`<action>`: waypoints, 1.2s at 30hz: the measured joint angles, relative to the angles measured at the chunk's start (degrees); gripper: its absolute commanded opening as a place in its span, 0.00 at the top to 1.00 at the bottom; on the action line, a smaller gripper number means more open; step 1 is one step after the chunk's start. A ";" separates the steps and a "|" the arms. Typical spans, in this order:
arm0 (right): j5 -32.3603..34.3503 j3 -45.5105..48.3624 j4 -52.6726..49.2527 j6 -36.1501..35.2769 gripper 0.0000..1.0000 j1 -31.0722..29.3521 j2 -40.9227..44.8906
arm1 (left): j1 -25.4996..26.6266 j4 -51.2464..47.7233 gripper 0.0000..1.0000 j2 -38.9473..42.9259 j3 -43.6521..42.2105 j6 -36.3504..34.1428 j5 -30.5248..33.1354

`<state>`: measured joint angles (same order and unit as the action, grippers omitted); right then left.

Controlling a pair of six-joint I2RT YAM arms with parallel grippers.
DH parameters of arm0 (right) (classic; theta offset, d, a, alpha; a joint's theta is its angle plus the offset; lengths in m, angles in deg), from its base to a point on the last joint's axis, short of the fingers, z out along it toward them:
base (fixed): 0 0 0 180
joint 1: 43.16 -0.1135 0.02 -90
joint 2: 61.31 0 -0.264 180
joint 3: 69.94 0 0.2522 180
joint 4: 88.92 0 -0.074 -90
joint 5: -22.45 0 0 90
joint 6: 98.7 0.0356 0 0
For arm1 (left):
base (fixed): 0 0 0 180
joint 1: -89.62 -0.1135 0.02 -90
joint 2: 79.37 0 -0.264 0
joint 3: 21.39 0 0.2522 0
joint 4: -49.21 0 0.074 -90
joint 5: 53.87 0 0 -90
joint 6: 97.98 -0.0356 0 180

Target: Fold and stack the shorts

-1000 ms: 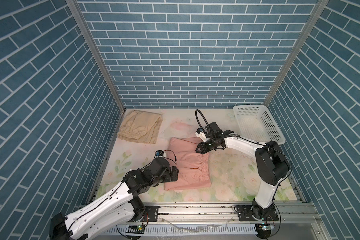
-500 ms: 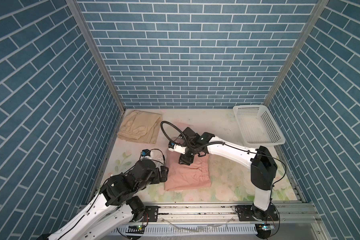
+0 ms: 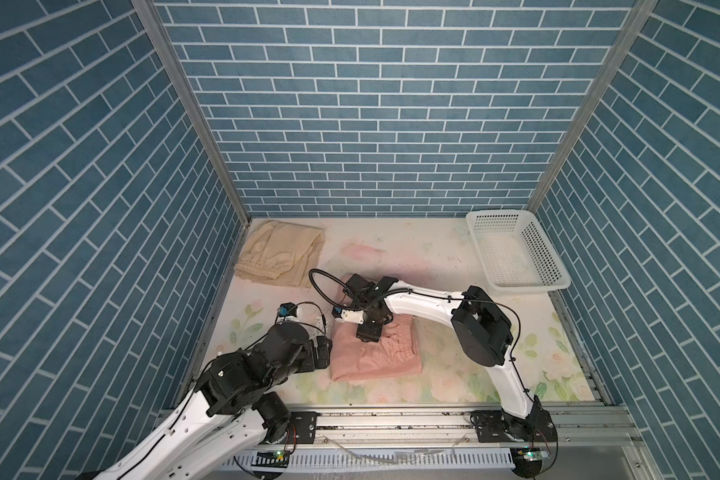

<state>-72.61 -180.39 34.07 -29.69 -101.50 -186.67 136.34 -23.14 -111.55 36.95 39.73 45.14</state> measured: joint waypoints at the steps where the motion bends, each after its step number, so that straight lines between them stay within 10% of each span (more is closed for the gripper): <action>1: 0.07 -0.15 0.55 0.74 0.34 0.46 -0.15 | 0.00 -0.09 0.00 0.11 -0.09 0.07 0.00; 17: 12.48 8.57 7.63 30.69 0.31 15.67 7.37 | -0.20 0.46 0.00 -2.89 -0.48 0.24 0.63; 24: 14.97 9.35 4.94 24.87 0.27 5.99 18.69 | -0.37 3.02 0.00 -10.64 0.37 -2.29 -0.48; 36: 15.72 8.74 4.37 17.31 0.25 31.36 16.20 | -0.61 5.79 0.00 -9.79 -0.04 -3.80 -2.67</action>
<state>-56.89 -171.65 38.44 -12.38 -70.14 -170.47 135.73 -17.35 -121.34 36.90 35.92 42.48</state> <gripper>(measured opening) 0.749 0.996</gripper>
